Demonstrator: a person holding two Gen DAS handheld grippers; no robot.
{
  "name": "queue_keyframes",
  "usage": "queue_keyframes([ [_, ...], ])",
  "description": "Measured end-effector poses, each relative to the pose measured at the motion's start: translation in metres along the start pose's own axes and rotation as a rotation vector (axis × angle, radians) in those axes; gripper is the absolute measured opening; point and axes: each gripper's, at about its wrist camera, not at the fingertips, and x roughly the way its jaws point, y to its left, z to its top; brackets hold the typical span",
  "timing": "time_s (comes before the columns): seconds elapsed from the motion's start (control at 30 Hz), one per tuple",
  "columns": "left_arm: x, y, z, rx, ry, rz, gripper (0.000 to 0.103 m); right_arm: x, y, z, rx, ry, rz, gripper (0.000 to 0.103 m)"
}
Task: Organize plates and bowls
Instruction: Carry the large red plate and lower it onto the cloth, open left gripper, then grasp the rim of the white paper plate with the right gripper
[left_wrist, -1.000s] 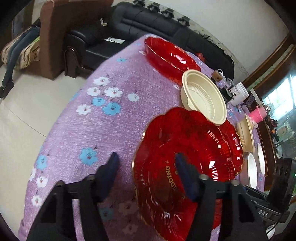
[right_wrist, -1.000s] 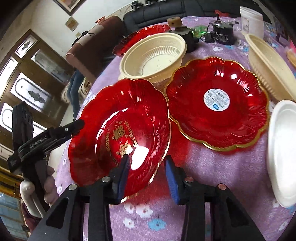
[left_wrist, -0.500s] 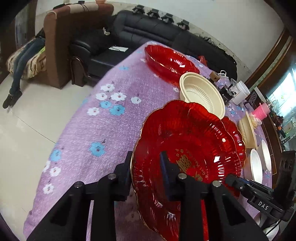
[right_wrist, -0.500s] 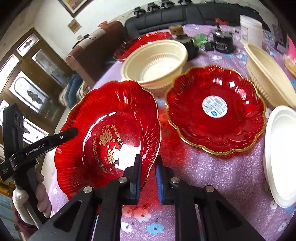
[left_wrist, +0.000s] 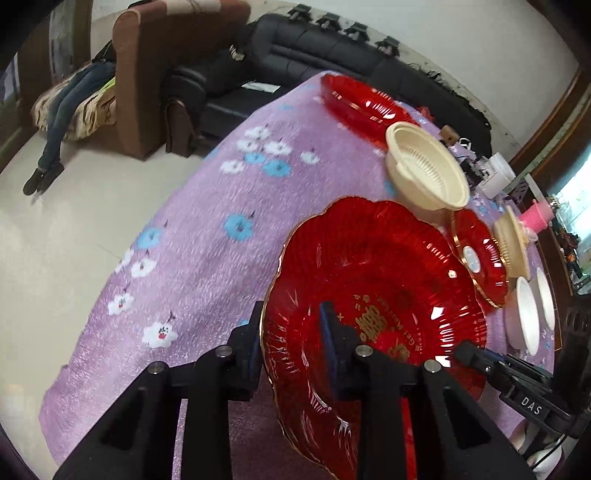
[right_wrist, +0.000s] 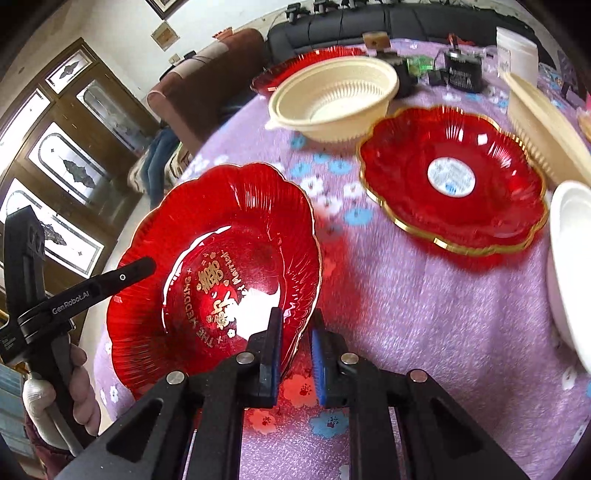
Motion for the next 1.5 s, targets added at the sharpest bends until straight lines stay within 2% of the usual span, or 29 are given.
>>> queue_keyframes([
  [0.17,0.003,-0.004,0.000,0.007,0.006,0.043,0.030,-0.001,0.002,0.001,-0.007,-0.007,-0.005,0.018],
  [0.23,0.002,-0.006,-0.002,0.011,0.009,0.064,0.040,-0.002,0.003,-0.001,-0.009,-0.017,-0.009,0.018],
  [0.3,-0.003,-0.007,-0.003,0.007,-0.002,0.076,0.057,-0.005,0.005,-0.004,-0.024,-0.039,-0.024,0.021],
  [0.33,-0.009,-0.007,-0.004,0.005,-0.016,0.079,0.058,-0.008,0.005,-0.006,-0.032,-0.054,-0.032,0.023],
  [0.4,-0.019,-0.006,-0.006,0.003,-0.038,0.088,0.062,-0.015,0.004,-0.006,-0.036,-0.079,-0.031,0.035],
  [0.6,-0.065,-0.004,-0.017,-0.023,-0.138,0.137,0.064,-0.045,-0.007,-0.014,-0.043,-0.161,-0.030,0.036],
  [0.77,-0.115,-0.032,-0.028,0.028,-0.257,0.103,0.067,-0.077,-0.023,-0.024,-0.020,-0.225,-0.040,0.036],
  [0.9,-0.155,-0.065,-0.035,0.074,-0.339,0.041,0.069,-0.114,-0.037,-0.034,-0.008,-0.284,-0.064,0.036],
  [1.13,-0.233,-0.123,-0.037,0.197,-0.410,-0.088,0.075,-0.213,-0.054,-0.045,-0.025,-0.439,-0.138,0.035],
  [1.23,-0.269,-0.143,-0.033,0.247,-0.439,-0.121,0.075,-0.275,-0.055,-0.045,-0.042,-0.538,-0.180,0.036],
  [1.27,-0.282,-0.147,-0.031,0.256,-0.452,-0.131,0.075,-0.294,-0.055,-0.042,-0.040,-0.566,-0.186,0.039],
  [1.37,-0.318,-0.159,-0.022,0.271,-0.481,-0.166,0.082,-0.348,-0.054,-0.038,-0.038,-0.639,-0.209,0.042],
  [1.5,-0.362,-0.179,-0.006,0.304,-0.527,-0.152,0.082,-0.430,-0.032,-0.023,-0.084,-0.752,-0.297,0.044],
])
